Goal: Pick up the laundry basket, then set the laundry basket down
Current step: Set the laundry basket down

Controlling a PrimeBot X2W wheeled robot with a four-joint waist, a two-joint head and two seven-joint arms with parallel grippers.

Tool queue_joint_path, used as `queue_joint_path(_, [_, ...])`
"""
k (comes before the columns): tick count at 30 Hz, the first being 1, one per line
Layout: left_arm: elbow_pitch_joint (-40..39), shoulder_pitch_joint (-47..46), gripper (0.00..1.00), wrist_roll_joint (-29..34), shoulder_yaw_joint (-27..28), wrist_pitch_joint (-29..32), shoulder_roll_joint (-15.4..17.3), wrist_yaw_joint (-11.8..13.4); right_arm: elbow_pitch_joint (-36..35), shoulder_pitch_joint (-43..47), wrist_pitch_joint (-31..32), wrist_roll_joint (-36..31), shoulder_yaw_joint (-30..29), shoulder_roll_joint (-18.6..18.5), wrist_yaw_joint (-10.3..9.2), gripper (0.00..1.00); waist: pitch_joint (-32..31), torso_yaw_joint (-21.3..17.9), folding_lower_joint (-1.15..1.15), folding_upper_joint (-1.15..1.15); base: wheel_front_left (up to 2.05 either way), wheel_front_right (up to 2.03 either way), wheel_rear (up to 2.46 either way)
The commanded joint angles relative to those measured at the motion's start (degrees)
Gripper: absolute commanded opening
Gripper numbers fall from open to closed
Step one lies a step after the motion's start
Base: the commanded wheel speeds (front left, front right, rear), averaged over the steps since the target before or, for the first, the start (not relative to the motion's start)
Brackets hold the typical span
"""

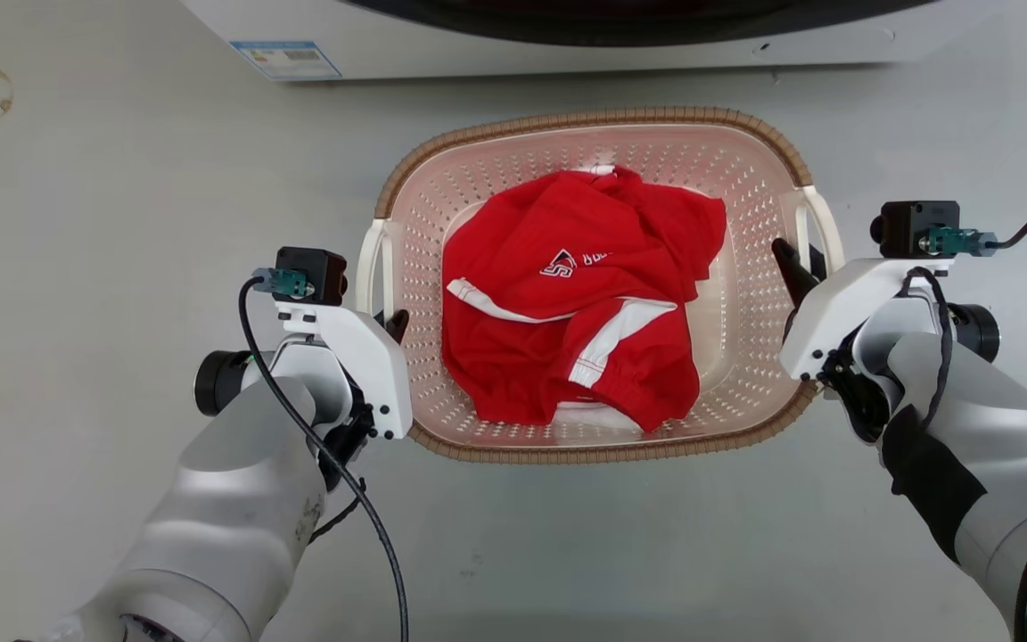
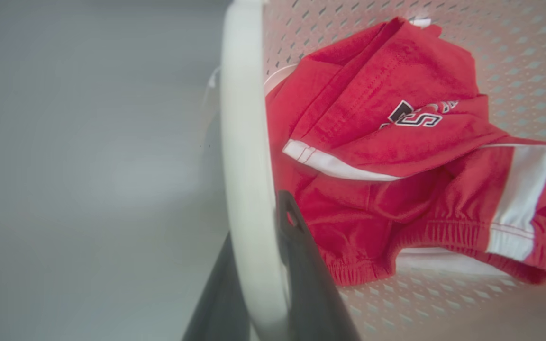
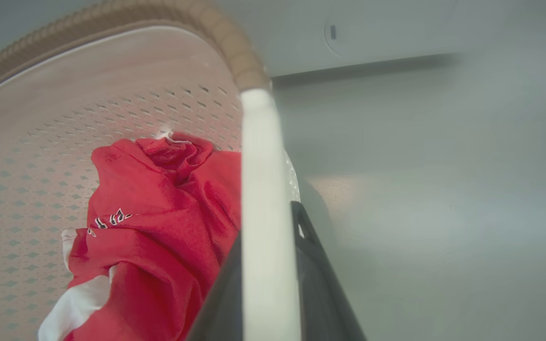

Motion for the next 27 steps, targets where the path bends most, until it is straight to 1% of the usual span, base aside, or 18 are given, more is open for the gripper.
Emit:
queue_joint_path(1, [2.41,-0.39,0.0,0.88,0.8,-0.42,6.24,1.23,2.59,0.02,-1.66,-0.58,-0.44,-5.39,-0.32,0.0,2.57,-0.04,0.0,0.0,0.0,0.0,0.0])
queue_joint_path(5, [2.41,-2.39,0.0,1.54,0.32,-2.44,5.89,1.08,2.67,-1.87,-3.33,-1.17,-1.1,-5.49,-0.32,0.0,6.18,-0.01,0.0,0.0,0.0,0.0,0.0])
queue_joint_path(10, [2.41,-4.59,0.0,2.4,-0.2,-5.16,5.35,1.34,2.24,-3.87,-3.9,-2.31,-2.74,-6.46,-0.32,0.0,9.52,0.23,0.0,0.0,0.0,0.0,0.0])
queue_joint_path(14, [2.41,-6.12,0.0,3.17,-0.76,-7.12,5.09,1.36,0.67,-5.79,-3.94,-4.91,-6.53,-7.69,-0.32,0.0,12.03,0.19,0.0,0.0,0.0,0.0,0.0])
queue_joint_path(19, [2.41,-7.57,0.0,3.55,-1.06,-8.67,4.77,1.38,-1.93,-6.22,-3.95,-10.69,-12.86,-8.93,-0.32,0.0,14.46,0.17,0.0,0.0,0.0,0.0,0.0])
queue_joint_path(27, [2.41,-8.94,0.0,4.31,-1.85,-10.77,4.37,1.27,-4.73,-3.86,-3.96,-19.32,-22.18,-8.97,-0.32,0.0,16.35,0.33,0.0,0.0,0.0,0.0,0.0])
